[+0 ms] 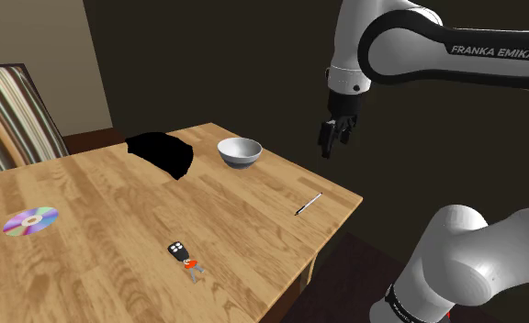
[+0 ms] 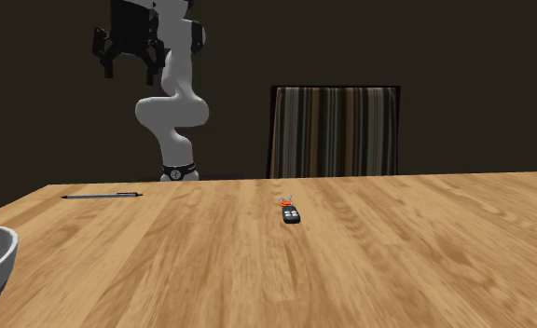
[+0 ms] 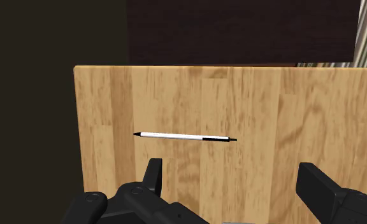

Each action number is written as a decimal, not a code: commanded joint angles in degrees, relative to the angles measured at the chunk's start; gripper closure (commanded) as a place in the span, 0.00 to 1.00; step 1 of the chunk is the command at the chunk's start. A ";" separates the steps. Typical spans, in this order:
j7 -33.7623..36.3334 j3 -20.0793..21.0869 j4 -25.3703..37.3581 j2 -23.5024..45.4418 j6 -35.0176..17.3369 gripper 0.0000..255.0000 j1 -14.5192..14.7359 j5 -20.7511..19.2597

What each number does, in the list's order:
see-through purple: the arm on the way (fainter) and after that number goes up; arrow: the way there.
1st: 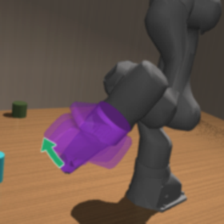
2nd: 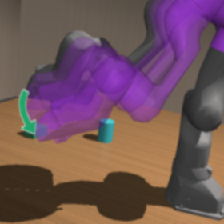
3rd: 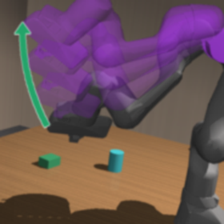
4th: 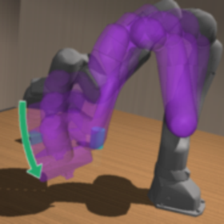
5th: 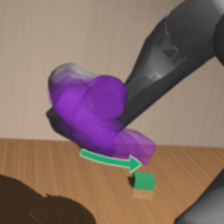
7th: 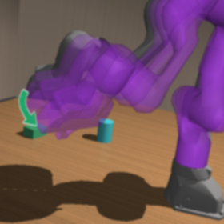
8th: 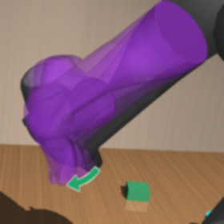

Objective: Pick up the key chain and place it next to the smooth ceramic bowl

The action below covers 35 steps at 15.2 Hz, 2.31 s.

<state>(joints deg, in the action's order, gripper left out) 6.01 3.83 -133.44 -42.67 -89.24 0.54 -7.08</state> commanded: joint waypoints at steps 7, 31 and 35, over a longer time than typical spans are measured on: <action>6.59 5.63 -1.64 5.44 -7.03 0.00 2.16 3.56; 36.54 25.63 16.66 47.32 -28.30 0.00 7.73 -4.41; 41.82 26.21 23.80 56.38 -28.58 0.00 10.76 -9.55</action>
<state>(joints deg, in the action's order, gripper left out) 46.50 29.93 -112.02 11.23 -118.19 10.45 -15.24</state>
